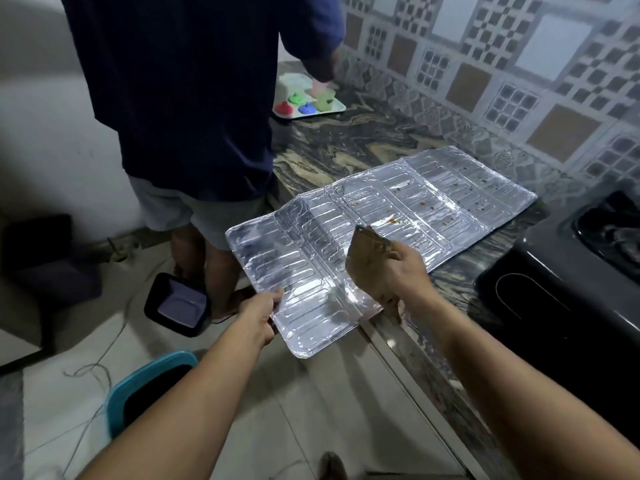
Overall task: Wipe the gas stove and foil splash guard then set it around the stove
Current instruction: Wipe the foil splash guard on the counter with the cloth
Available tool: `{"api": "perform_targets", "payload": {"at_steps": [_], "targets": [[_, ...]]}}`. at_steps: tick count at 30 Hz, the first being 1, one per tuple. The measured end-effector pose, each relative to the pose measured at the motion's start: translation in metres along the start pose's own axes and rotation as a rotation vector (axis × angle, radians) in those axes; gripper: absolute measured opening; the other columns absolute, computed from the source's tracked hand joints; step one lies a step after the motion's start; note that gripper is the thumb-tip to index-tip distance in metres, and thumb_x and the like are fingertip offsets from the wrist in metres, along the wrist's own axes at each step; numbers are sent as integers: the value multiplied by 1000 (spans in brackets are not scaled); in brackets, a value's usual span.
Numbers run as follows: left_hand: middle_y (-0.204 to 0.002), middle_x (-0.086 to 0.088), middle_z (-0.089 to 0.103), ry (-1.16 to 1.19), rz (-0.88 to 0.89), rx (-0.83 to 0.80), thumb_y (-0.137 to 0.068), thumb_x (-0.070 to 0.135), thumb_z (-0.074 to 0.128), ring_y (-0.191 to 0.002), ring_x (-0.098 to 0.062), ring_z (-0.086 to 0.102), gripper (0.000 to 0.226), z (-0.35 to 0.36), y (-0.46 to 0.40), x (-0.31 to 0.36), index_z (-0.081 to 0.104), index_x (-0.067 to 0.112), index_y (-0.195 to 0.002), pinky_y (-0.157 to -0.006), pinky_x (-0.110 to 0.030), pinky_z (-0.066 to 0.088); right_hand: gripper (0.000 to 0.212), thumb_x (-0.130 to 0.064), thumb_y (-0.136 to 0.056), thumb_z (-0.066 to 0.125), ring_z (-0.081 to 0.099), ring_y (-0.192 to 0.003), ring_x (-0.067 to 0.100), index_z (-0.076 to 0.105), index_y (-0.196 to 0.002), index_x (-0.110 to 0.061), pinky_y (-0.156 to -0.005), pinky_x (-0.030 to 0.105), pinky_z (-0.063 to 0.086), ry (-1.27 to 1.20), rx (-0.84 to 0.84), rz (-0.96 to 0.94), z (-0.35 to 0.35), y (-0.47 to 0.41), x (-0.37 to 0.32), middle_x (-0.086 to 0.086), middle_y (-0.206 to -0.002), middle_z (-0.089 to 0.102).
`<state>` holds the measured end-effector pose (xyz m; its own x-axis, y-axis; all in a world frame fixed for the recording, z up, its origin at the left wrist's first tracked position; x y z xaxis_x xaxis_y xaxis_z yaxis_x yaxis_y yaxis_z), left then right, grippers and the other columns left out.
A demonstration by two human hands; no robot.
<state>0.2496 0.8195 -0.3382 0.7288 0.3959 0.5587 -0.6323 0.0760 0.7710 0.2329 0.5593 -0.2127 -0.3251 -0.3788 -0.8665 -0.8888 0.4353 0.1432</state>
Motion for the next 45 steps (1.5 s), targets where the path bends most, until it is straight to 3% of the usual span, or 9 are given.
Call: {"api": "perform_targets", "payload": {"at_steps": [6, 11, 17, 24, 27, 31, 34, 37, 45], "targets": [[-71, -7, 64, -200, 84, 156, -77, -2, 76, -57, -16, 58, 20, -14, -9, 10, 68, 0, -95, -51, -29, 52, 43, -17, -92, 60, 56, -112, 27, 50, -134, -14, -92, 36, 46, 423, 247, 52, -37, -25, 7, 10, -127, 58], [-67, -15, 59, -324, 210, 369, -53, -2, 78, -55, -19, 53, 24, -19, -8, 22, 55, 0, -59, -58, -32, 50, 39, -42, -94, 54, 47, -116, 22, 55, -123, -16, -96, 34, 42, 771, 160, -241, -11, -11, -6, 9, -130, 50], [-139, -19, 41, -878, 528, 581, -69, 23, 70, -128, -39, 41, 70, 8, 21, 53, 40, 6, -130, -106, -47, 36, 51, -51, -85, 59, 48, -106, 23, 49, -121, -17, -92, 38, 45, 831, 35, -126, -3, -14, 12, 8, -117, 48], [-139, -6, 45, -1340, 902, 154, -85, 21, 59, -133, -23, 34, 35, 117, 31, 62, 51, 18, -118, -113, -46, 26, 46, -3, -81, 55, 59, -91, 27, 50, -125, -15, -76, 39, 53, 475, 172, 93, -40, -30, 26, 12, -105, 65], [-156, -6, 30, -1557, 911, -35, -88, 11, 54, -146, -23, 19, 53, 155, 26, 51, 41, 16, -139, -120, -51, 8, 43, -2, -81, 48, 52, -87, 25, 51, -121, -16, -73, 34, 43, 416, 300, 122, -54, -25, 28, 6, -101, 58], [-162, -5, 17, -1661, 911, -69, -89, 3, 47, -150, -23, 7, 57, 172, 17, 49, 34, 14, -143, -119, -53, 0, 48, -8, -69, 45, 51, -99, 28, 57, -115, -8, -81, 39, 41, 623, 496, -231, -62, -6, -3, 12, -109, 56], [-163, -4, 12, -1706, 907, -90, -94, 12, 47, -151, -23, 5, 55, 179, 6, 48, 32, 16, -146, -119, -55, 0, 32, -20, -76, 52, 56, -92, 27, 67, -103, -11, -78, 39, 45, 774, 260, -576, -31, 8, -14, 11, -103, 63], [-163, -4, 12, -1759, 872, -85, -97, 33, 50, -150, -24, 7, 56, 181, -2, 47, 31, 18, -148, -119, -56, 2, 29, -37, -87, 48, 52, -102, 24, 68, -104, -25, -86, 40, 38, 1076, -5, -434, -18, 10, 20, 0, -113, 62], [-159, -3, 24, -1765, 804, -39, -86, 38, 67, -146, -26, 22, 61, 187, -8, 47, 42, 19, -138, -115, -58, 23, 44, -11, -62, 77, 55, -101, 31, 64, -105, -12, -79, 39, 43, 1088, 377, -174, -69, -2, 11, 11, -115, 59]]}}
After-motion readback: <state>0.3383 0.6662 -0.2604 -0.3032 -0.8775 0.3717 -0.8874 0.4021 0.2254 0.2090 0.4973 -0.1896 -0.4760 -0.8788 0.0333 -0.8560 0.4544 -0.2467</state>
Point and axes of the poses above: each hand's wrist, its own y-axis away from the middle knuckle, its own z-axis out of the palm, x = y × z, the point moved 8 cm from there along -y, towards the middle knuckle
